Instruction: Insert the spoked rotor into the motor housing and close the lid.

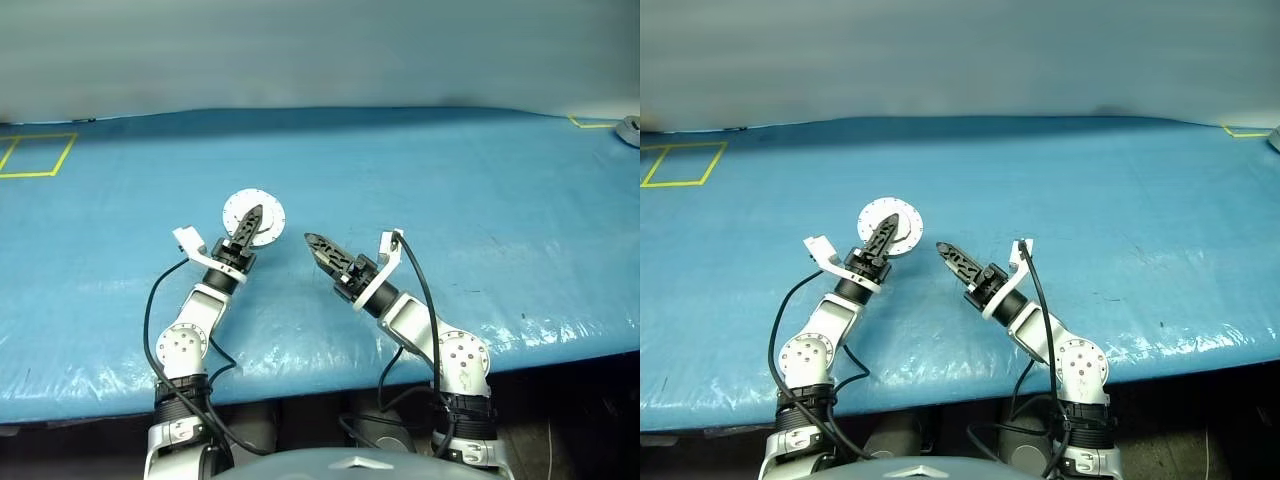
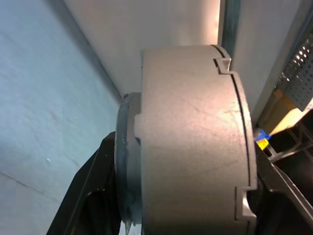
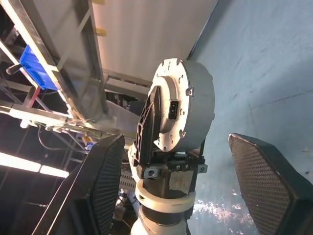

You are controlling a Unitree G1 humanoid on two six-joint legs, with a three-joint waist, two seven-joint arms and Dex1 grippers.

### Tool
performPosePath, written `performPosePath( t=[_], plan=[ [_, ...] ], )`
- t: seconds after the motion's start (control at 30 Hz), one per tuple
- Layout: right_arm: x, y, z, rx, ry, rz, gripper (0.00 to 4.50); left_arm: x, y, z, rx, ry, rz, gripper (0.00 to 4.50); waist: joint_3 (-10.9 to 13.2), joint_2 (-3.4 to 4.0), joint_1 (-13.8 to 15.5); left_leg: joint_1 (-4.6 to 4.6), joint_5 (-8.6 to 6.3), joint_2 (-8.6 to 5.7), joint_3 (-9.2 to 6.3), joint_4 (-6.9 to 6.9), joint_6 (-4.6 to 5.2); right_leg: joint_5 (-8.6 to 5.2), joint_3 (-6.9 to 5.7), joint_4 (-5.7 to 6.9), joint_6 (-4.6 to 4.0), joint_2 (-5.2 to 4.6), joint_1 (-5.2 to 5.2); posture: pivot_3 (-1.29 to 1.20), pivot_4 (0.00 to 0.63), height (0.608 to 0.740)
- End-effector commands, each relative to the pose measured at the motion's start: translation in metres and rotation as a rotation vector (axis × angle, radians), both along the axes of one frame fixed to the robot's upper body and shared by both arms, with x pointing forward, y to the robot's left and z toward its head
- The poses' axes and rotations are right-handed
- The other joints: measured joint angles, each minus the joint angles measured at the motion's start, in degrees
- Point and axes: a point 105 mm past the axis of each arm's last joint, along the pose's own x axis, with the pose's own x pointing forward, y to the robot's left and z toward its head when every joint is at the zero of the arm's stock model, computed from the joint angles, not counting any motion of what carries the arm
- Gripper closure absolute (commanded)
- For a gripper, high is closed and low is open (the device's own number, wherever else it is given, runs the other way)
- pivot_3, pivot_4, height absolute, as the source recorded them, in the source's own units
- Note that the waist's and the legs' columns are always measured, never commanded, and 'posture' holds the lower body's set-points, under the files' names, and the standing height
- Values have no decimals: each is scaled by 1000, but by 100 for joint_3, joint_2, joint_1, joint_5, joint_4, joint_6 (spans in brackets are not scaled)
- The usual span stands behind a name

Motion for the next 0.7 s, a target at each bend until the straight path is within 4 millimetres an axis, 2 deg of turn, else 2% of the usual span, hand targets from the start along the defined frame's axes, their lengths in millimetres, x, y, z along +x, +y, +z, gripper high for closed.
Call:
performPosePath(
  t=[0.03,0.17,0.27,0.33,0.57,0.7],
  plan=[
    [3,-1,5,-69,-49,-39,938,22,32,5,143,-11,192,1919,-1,-2,29,0,1,-1,-1,1,-1,0,-1,1,1,3,1,0,150,740],
    [8,-8,3,-177,-102,-112,938,30,42,-3,165,34,247,1919,0,-3,36,-2,0,0,2,1,-1,7,1,-4,1,4,-1,0,150,740],
    [15,-21,-4,-397,-173,-228,938,30,56,-9,201,62,305,1919,1,-5,54,-4,0,-3,1,0,0,11,0,-4,8,2,-1,0,150,740],
    [17,-28,-6,-474,-204,-271,938,29,63,-13,217,77,330,1919,1,-6,52,-4,0,-4,3,-1,0,11,0,-5,8,2,-2,0,150,740],
    [15,-45,-12,-473,-178,-326,938,22,86,-28,230,134,399,1919,2,-10,45,4,1,2,3,0,-2,8,-1,-2,3,5,1,0,150,740],
    [14,-37,-15,-494,-179,-299,911,20,93,-45,257,198,418,749,-3,-9,43,21,1,2,5,0,-2,7,1,-1,1,4,16,0,150,740]
  ],
)
